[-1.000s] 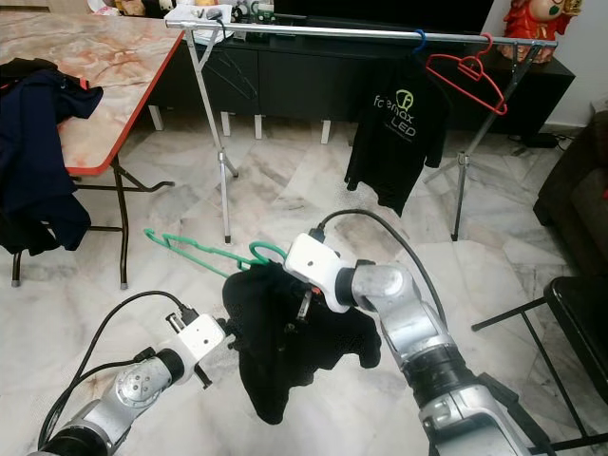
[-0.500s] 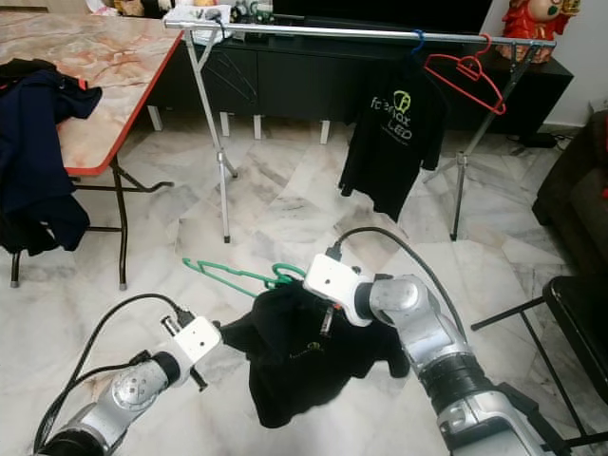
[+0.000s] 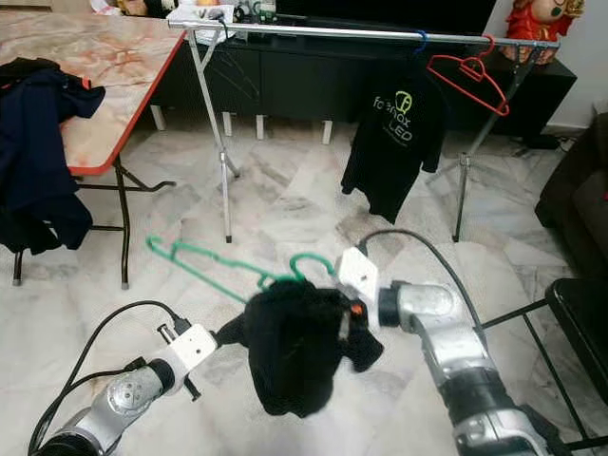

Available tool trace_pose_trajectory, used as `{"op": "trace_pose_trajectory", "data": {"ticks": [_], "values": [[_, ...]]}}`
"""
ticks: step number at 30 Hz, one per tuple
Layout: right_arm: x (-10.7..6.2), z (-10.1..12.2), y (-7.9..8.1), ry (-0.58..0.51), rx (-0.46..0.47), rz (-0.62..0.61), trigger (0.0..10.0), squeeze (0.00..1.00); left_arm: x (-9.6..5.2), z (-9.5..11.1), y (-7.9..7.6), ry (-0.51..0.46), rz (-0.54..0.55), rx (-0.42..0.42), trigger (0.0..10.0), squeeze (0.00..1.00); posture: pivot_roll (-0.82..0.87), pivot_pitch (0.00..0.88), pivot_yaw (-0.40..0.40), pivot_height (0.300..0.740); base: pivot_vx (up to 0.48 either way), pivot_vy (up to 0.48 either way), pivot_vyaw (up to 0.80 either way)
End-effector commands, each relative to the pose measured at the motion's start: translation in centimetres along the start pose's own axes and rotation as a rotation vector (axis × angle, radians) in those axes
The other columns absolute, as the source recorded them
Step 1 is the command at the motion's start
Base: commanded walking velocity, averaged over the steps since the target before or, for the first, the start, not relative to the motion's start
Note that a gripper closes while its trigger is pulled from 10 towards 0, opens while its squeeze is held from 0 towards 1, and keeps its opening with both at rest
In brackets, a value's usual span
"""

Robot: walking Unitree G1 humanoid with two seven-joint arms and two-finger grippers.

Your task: Hang hanger

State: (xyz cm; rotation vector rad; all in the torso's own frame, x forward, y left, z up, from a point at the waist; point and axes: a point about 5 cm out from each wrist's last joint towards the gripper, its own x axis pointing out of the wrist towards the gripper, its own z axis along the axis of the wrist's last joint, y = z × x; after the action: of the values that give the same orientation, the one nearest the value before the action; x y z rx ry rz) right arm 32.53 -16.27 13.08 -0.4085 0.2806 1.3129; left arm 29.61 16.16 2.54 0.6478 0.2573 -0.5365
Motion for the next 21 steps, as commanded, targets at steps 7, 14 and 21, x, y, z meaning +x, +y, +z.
{"op": "trace_pose_trajectory", "data": {"ticks": [7,14,21], "values": [[-4.7,-4.3,-0.5,0.399,-0.1,-0.079,0.0,0.0,-1.0,-2.1,-0.4,0.091,-0.03,0.002,0.0,0.0,0.02,0.159,-0.057,0.74,0.0,0.0,0.0],[-6.2,-5.2,-0.5,0.488,-0.12,-0.092,0.0,0.0,-1.0,-2.1,-0.6,0.094,-0.04,0.005,0.0,0.0,0.02,0.159,-0.053,0.74,0.0,0.0,0.0],[-5.6,-6.1,0.3,0.531,-0.148,-0.031,0.0,0.0,-0.9,-2.1,-0.6,0.1,-0.048,0.007,0.0,0.0,0.02,0.155,-0.05,0.74,0.0,0.0,0.0]]}}
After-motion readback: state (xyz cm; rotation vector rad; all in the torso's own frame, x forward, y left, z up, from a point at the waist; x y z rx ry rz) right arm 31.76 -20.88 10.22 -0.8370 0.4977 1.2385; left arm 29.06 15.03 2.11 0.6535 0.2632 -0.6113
